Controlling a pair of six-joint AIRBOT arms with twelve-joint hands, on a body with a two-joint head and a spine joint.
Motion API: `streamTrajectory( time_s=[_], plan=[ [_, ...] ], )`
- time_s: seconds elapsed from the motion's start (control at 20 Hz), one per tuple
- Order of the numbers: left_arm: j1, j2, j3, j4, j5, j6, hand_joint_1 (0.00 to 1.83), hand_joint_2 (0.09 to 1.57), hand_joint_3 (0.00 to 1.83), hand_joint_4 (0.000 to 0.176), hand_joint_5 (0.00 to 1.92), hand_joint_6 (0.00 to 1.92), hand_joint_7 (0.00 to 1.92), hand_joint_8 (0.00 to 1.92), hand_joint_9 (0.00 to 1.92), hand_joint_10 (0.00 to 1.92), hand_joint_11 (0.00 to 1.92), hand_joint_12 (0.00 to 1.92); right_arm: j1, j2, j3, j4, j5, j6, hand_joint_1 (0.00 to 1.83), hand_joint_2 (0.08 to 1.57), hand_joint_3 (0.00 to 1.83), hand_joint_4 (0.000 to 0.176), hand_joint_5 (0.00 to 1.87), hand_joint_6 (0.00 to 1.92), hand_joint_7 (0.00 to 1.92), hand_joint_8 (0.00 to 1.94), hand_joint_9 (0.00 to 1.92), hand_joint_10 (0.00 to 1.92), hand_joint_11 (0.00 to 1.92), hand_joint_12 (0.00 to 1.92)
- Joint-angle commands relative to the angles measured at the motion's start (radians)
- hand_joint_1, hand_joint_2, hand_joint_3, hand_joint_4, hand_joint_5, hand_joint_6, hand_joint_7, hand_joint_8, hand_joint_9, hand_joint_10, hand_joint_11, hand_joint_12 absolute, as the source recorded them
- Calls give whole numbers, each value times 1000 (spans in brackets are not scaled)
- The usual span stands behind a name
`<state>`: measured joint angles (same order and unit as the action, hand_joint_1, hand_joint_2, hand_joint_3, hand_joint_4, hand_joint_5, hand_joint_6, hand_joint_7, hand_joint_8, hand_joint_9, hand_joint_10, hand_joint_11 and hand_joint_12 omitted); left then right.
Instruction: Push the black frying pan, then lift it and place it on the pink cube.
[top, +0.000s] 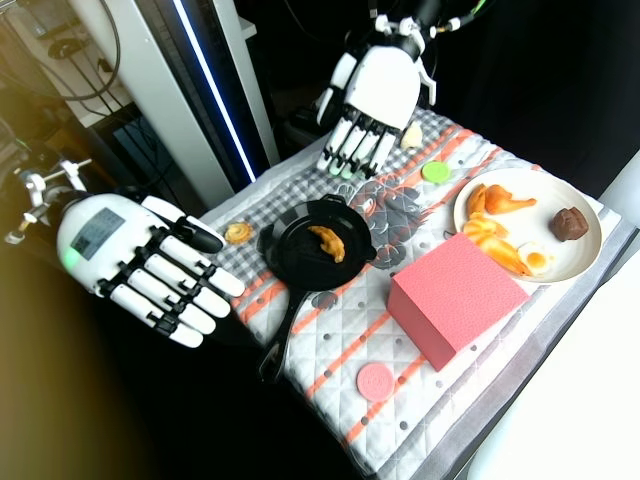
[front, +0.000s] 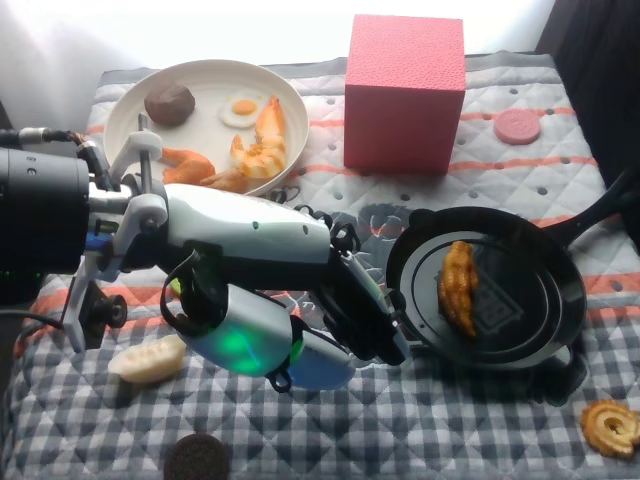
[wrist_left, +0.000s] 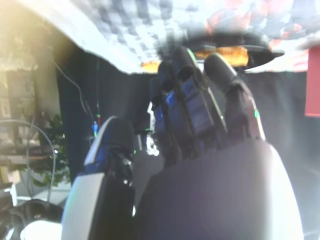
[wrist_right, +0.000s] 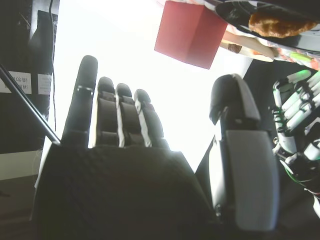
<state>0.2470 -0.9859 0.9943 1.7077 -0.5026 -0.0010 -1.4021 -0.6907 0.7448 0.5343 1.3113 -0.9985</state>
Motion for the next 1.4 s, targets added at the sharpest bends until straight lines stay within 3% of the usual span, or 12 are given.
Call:
streamTrajectory(
  time_s=[0.0,0.2,0.35,0.45,0.6,0.65,0.8,0.9,1.0,1.1,1.3,1.35],
  plan=[
    [-11,9,-5,-54,-35,-5,513,1309,0,0,686,46,795,21,660,318,113,1373,0,0,0,-3,125,5,587,1197,1,0,0,0,0,0,3,1,0,518],
    [-4,-25,4,-55,-52,-4,553,1252,0,0,549,1,725,0,517,471,45,1386,0,0,0,-1,126,6,578,1192,0,0,0,0,0,0,6,2,0,617],
    [14,-56,26,-65,-45,-4,645,1231,1,0,636,17,691,0,569,295,49,1377,0,0,0,-1,128,6,569,1188,0,0,0,0,0,0,1,1,0,661],
    [26,-77,39,-67,-36,-3,592,1254,1,0,657,15,672,0,583,148,15,1302,-1,0,0,1,129,6,570,1189,0,0,0,0,0,0,7,4,0,689],
    [30,-91,49,-63,-24,-2,477,1371,22,0,479,0,470,0,435,17,0,1050,-4,0,0,3,129,6,546,1177,0,0,0,0,0,0,26,10,0,903],
    [29,-93,50,-60,-16,0,358,1431,34,0,427,2,402,4,389,7,0,1013,-4,-1,0,3,129,6,557,1180,0,0,0,0,0,0,30,11,0,929],
    [30,-109,59,-45,-1,0,356,1420,0,0,323,6,317,6,321,9,0,835,-7,-3,0,8,133,6,543,1186,1,0,0,0,0,0,23,5,0,910],
    [29,-117,64,-51,20,21,362,1407,0,0,283,5,240,3,235,5,0,515,-11,-4,0,9,136,9,537,1186,1,0,0,0,0,0,24,4,0,958],
    [28,-117,65,-84,55,80,339,1403,0,0,245,5,202,5,184,8,0,294,-12,-5,0,9,137,9,555,1195,1,0,0,0,0,0,12,5,0,869],
    [24,-125,73,-90,82,94,434,1426,1,0,247,4,192,1,149,3,0,31,-13,-6,0,11,139,9,551,1192,0,0,0,0,0,0,13,5,0,955],
    [28,-140,87,-86,107,94,528,1398,0,0,216,3,80,4,16,3,0,0,-15,-6,0,12,142,11,557,1196,1,0,0,0,0,0,14,4,0,935],
    [28,-140,87,-92,108,94,560,1376,0,0,270,10,169,33,122,4,0,201,-17,-6,0,13,143,12,551,1193,0,0,0,0,0,0,22,6,0,977]
  ],
)
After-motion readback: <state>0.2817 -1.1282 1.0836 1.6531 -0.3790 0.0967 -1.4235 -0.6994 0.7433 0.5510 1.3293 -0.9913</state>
